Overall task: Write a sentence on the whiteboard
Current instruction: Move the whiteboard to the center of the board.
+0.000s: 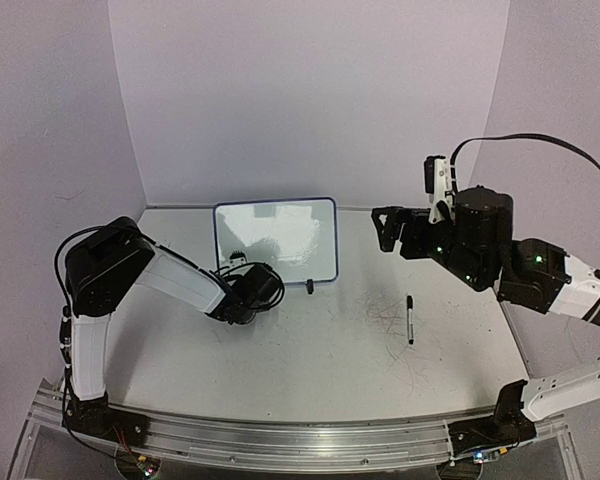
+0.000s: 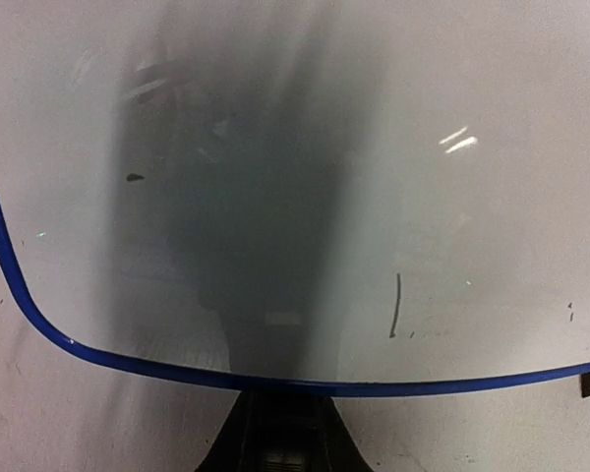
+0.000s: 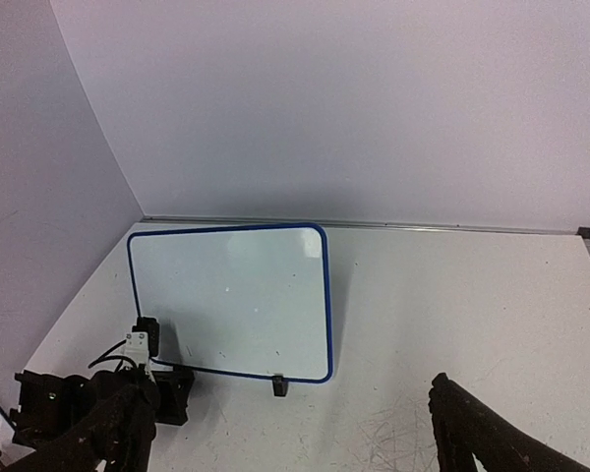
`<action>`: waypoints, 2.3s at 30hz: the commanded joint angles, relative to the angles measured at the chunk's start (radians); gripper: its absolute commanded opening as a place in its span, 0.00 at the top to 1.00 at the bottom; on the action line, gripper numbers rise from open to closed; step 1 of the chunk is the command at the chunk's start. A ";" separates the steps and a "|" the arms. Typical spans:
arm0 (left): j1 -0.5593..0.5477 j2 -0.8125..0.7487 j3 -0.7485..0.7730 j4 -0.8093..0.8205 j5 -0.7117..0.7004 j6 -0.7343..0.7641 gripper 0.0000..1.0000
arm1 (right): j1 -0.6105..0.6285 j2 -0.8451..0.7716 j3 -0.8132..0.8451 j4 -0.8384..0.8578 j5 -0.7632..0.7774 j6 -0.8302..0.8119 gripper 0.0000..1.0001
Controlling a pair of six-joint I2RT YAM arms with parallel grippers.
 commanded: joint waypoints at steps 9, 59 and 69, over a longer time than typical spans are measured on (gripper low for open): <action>-0.128 0.080 0.168 -0.212 -0.126 -0.136 1.00 | -0.012 -0.091 -0.066 0.020 0.003 -0.001 0.02; -0.366 0.001 0.170 -0.493 -0.102 -0.331 0.50 | -0.366 0.033 -0.266 -0.042 -0.176 0.085 0.04; -0.418 -0.227 -0.021 -0.400 -0.106 -0.251 0.17 | -0.519 0.323 -0.265 -0.014 -0.385 0.093 0.16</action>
